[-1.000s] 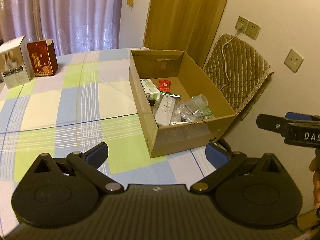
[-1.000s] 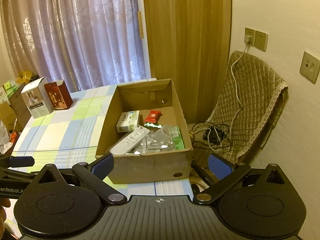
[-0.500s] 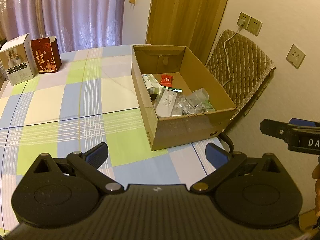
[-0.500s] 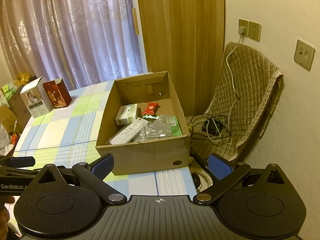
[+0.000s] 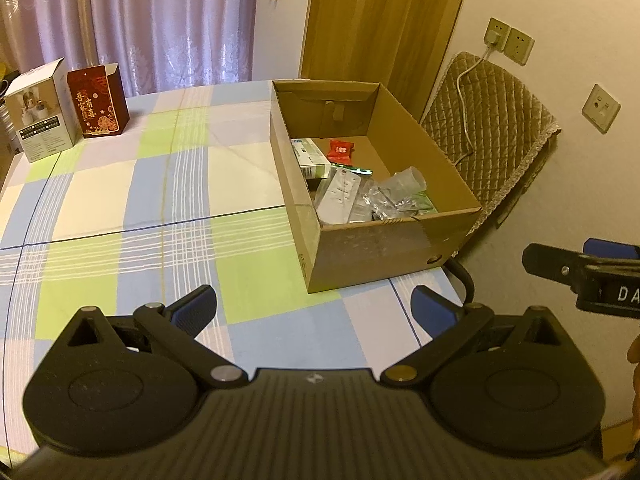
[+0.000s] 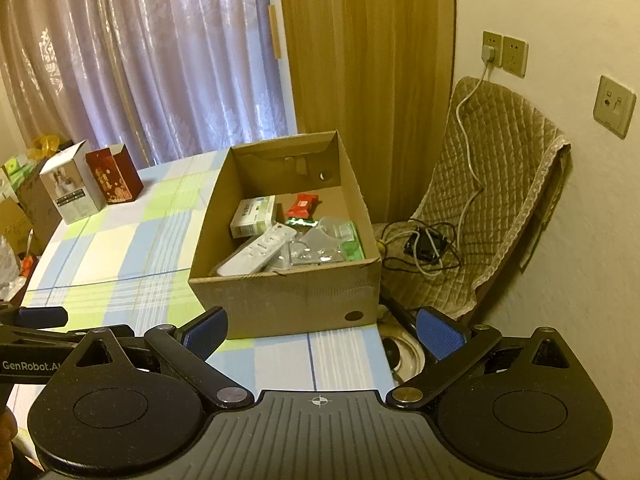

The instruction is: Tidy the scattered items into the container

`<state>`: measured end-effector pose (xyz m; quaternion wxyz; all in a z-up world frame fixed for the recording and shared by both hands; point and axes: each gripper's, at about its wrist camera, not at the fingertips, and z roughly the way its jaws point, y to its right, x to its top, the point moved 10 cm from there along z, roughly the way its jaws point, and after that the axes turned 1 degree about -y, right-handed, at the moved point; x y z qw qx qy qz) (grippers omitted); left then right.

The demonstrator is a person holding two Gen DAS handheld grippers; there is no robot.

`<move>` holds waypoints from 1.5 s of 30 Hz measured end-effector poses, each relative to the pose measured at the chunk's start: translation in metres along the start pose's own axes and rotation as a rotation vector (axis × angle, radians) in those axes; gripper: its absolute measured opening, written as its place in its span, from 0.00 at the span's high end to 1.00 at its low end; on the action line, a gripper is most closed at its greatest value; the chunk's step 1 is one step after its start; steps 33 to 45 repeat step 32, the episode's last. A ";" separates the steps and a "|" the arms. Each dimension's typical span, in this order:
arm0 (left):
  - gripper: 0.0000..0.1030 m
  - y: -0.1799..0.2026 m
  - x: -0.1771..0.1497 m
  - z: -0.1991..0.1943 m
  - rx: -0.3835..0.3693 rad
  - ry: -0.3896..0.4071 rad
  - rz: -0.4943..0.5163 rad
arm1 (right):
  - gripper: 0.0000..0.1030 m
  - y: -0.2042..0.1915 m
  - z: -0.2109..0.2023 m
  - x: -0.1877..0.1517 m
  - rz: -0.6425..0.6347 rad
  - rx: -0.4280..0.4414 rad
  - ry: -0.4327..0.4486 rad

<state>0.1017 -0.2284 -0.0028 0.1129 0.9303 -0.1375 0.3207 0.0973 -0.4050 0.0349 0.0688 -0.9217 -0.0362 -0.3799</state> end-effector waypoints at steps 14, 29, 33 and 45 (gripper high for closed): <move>0.01 0.000 -0.003 0.004 -0.015 -0.018 -0.014 | 0.00 -0.002 0.005 -0.006 -0.005 0.001 -0.019; 0.01 0.000 -0.007 0.008 -0.018 -0.014 -0.004 | 0.00 0.000 0.008 -0.009 -0.010 -0.010 -0.033; 0.01 -0.003 -0.006 0.008 -0.004 0.003 0.005 | 0.00 0.000 0.009 -0.010 -0.012 -0.012 -0.037; 0.01 -0.003 -0.006 0.008 -0.004 0.003 0.005 | 0.00 0.000 0.009 -0.010 -0.012 -0.012 -0.037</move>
